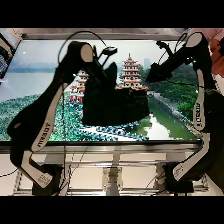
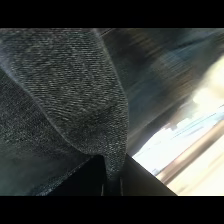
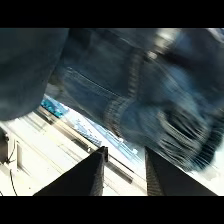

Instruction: Fold the clothes and pants, and hang the long-sleeved shirts on hangers.

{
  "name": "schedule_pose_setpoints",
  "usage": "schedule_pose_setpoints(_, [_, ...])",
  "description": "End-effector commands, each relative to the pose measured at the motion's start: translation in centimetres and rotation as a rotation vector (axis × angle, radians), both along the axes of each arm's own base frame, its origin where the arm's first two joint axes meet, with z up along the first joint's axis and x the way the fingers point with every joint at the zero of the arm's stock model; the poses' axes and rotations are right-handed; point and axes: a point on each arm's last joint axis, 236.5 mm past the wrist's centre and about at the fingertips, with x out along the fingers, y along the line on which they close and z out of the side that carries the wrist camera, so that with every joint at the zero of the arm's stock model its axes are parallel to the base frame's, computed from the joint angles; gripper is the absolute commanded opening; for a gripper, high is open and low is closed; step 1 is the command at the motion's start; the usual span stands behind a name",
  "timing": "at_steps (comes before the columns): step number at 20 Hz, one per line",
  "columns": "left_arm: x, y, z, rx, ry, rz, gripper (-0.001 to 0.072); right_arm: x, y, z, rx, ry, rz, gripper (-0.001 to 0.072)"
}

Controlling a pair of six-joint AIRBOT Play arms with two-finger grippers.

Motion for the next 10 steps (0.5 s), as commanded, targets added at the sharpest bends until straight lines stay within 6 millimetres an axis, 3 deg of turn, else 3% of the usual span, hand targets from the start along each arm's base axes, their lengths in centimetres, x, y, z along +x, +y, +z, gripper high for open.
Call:
schedule_pose_setpoints(1, [-0.8,-6.4,-0.1,-0.217,0.070,-0.024,0.0025,-0.2,-2.2,-0.1,-0.016,0.026,-0.037,0.0287])
schedule_pose_setpoints(5, [-1.9,-8.9,-2.4,-0.292,0.206,-0.031,0.0027,-0.2,-2.3,-0.1,-0.017,0.026,-0.037,0.0287])
schedule_pose_setpoints(6, [-2.0,-9.4,-3.0,-0.309,0.236,-0.030,0.0098,-0.2,-2.3,-0.1,-0.017,0.026,-0.037,0.0287])
schedule_pose_setpoints(8, [-2.8,-10.7,-3.5,-0.361,0.305,-0.036,0.0465,-0.2,-2.3,-0.1,-0.017,0.025,-0.037,0.0287])
schedule_pose_setpoints(9, [-3.2,-11.3,-3.2,-0.399,0.326,-0.060,0.0570,-0.2,-2.3,-0.2,-0.019,0.026,-0.037,0.0287])
schedule_pose_setpoints(10, [-3.6,-12.0,-2.4,-0.449,0.337,-0.092,0.0575,-0.1,-2.5,-0.3,-0.029,0.026,-0.040,0.0287])
